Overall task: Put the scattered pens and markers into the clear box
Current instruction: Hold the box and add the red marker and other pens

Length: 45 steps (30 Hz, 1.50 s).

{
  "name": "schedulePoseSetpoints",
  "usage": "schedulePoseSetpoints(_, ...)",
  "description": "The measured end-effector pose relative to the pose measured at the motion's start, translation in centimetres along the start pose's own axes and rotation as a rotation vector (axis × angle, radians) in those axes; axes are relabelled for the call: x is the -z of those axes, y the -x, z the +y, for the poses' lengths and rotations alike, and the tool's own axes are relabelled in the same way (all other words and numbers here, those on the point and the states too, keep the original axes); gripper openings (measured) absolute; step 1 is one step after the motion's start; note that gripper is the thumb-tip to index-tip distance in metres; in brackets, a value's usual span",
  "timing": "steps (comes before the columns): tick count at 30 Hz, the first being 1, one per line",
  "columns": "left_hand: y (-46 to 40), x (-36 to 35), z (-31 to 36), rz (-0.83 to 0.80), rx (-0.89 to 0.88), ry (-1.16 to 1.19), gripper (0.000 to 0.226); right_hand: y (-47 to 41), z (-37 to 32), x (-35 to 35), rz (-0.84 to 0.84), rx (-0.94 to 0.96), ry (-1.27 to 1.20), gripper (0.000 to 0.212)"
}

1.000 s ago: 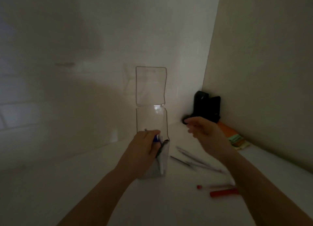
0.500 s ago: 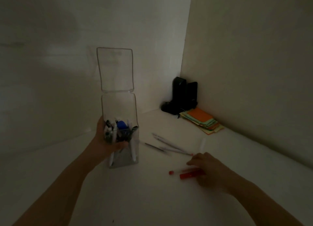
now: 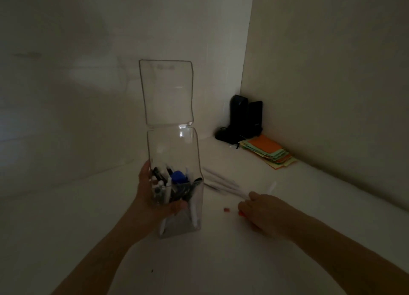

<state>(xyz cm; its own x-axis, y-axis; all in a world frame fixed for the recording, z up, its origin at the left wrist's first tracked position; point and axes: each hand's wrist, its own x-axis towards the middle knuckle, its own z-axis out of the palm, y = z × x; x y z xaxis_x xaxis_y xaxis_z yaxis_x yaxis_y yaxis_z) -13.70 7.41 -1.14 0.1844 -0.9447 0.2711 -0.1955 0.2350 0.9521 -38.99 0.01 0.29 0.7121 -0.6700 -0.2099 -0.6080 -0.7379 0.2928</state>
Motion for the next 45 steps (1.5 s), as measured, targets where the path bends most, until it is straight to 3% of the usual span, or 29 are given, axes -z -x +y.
schedulePoseSetpoints(3, 0.1, 0.3, -0.1, -0.009, -0.014, 0.034, 0.108, 0.9, 0.5, 2.6, 0.110, -0.156, -0.078, 0.033)
schedulePoseSetpoints(6, 0.3, 0.3, 0.1, -0.012, 0.001, 0.033, 0.109, 2.4, 1.4, 7.3, 0.651, -0.263, -0.307, 0.031)
schedulePoseSetpoints(8, 0.4, 0.2, 0.1, -0.015, 0.007, 0.052, 0.107, 3.5, 1.0, 11.0, 1.008, -0.301, -0.642, 0.013)
schedulePoseSetpoints(11, 0.4, 0.1, 0.2, -0.009, -0.009, 0.062, 0.107, 3.0, -0.6, 15.9, 1.308, -0.124, -1.128, 0.005)
schedulePoseSetpoints(13, 0.4, 0.1, 0.3, -0.014, -0.027, 0.066, 0.109, 1.1, -2.3, 17.8, 1.297, 0.008, -1.348, 0.008)
schedulePoseSetpoints(15, 0.3, 0.2, 0.1, -0.022, -0.031, 0.102, 0.112, -1.2, -4.3, 18.7, 1.190, 0.051, -1.399, 0.013)
schedulePoseSetpoints(18, 0.2, 0.1, -0.1, -0.008, -0.031, 0.087, 0.105, -4.5, -7.0, 17.9, 1.099, 0.023, -1.283, 0.008)
schedulePoseSetpoints(24, 0.1, 0.0, -0.1, 0.008, -0.038, -0.024, 0.103, -6.2, -7.7, 18.1, 1.137, -0.086, -1.081, 0.015)
schedulePoseSetpoints(30, 0.4, 0.4, 0.4, 0.026, -0.027, -0.062, 0.107, -6.0, -6.6, 18.3, 1.133, -0.132, -0.727, 0.028)
schedulePoseSetpoints(36, 0.6, 0.6, 0.5, 0.003, -0.043, -0.058, 0.110, -6.4, -7.8, 15.9, 0.772, -0.053, -0.544, 0.026)
schedulePoseSetpoints(39, 0.4, 0.7, 0.0, 0.020, -0.016, -0.047, 0.111, -6.4, -7.6, 16.1, 0.803, -0.044, -0.643, 0.018)
schedulePoseSetpoints(45, 0.8, 0.8, 0.7, 0.056, -0.007, -0.164, 0.110, -5.8, -6.9, 18.0, 1.028, -0.040, -0.922, 0.007)
